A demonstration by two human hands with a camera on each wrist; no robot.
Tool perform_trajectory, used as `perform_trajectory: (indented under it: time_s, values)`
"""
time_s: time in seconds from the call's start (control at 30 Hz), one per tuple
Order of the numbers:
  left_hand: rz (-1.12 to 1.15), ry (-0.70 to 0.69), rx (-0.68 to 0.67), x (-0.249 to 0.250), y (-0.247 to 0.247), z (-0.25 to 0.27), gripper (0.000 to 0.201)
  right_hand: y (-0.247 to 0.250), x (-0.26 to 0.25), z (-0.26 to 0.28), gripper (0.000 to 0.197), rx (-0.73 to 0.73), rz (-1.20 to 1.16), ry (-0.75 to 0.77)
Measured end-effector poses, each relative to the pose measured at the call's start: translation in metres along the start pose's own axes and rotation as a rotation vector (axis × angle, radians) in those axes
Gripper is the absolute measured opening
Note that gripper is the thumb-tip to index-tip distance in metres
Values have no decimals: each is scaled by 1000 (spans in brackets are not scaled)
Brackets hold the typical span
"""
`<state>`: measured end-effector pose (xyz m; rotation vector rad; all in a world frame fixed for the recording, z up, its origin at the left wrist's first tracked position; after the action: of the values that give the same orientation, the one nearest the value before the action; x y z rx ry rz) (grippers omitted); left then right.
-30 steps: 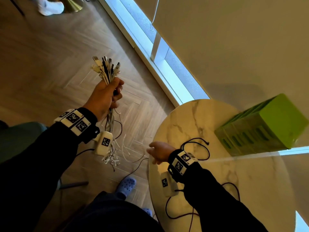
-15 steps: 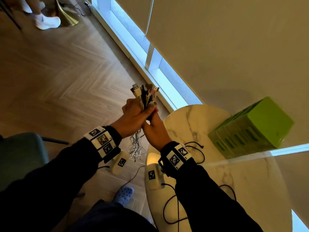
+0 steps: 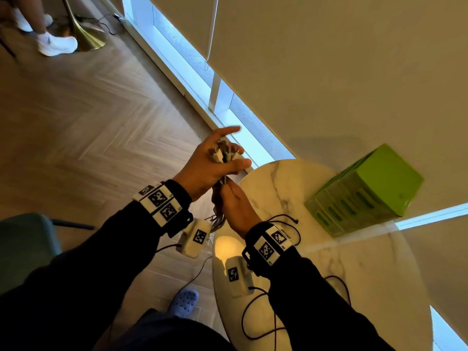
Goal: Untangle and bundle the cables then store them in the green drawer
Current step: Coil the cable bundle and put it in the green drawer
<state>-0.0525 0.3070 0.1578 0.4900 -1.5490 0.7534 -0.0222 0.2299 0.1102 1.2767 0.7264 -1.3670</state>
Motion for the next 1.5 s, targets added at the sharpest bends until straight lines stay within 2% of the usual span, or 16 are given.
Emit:
perform_trajectory:
  time_s: [0.13,0.27,0.43,0.5,0.6,0.67,0.73,0.8,0.87,1.0,1.07,1.13,1.2,1.3,1.37,1.5]
  values:
    - [-186,-81,-46,7,-7,5,51,-3,7,1,22,-132,62,-92]
    - [-236,-12,-57,6,-10,0,43,-9,13,1,13,-217,120,-108]
    - [-180,43,-166,5,-24,-2,36,4,10,-7,16,-88,68,-110]
    - [-11,-2,-220,5,-24,-1,53,20,11,-11,12,41,-26,-120]
    - [252,-8,-214,-15,-5,8,105,38,8,-10,17,148,-318,-127]
    - [171,99,-279,-50,-4,20,121,41,-3,-7,25,133,-559,-110]
    - [-165,212,-441,-86,-17,38,94,34,-17,-2,27,69,-723,-97]
    - [-477,219,-547,-111,-26,46,41,23,-29,5,28,15,-751,-100]
    - [-613,152,-506,-110,-19,35,12,16,-39,12,30,-25,-746,-83]
    - [-919,-302,-157,-65,29,-10,30,12,-65,21,36,-81,-736,22]
    - [-852,-332,102,-61,66,-25,32,12,-78,23,24,-103,-771,107]
    - [-637,-169,267,-84,90,-33,30,17,-91,19,19,-100,-803,202]
    - [-541,30,139,-121,80,-32,23,29,-94,7,26,-73,-858,230]
    - [-630,249,-362,-171,29,4,29,60,-91,-15,44,51,-860,190]
    - [-666,308,-568,-193,16,31,28,78,-89,-24,39,120,-824,129]
    - [-636,394,-454,-208,55,30,24,93,-90,-31,27,97,-697,14]
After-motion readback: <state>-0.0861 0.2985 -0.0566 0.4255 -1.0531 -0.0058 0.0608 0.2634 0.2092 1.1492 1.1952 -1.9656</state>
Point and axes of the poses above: each hand's wrist, its own z-axis away from the middle knuckle, its own y-axis out of the back of the hand, x = y × z, the point moved 10 cm from there along -z, towards the middle knuckle, and after that the axes turned 2 degrees about -z, right-handed, at the moved point
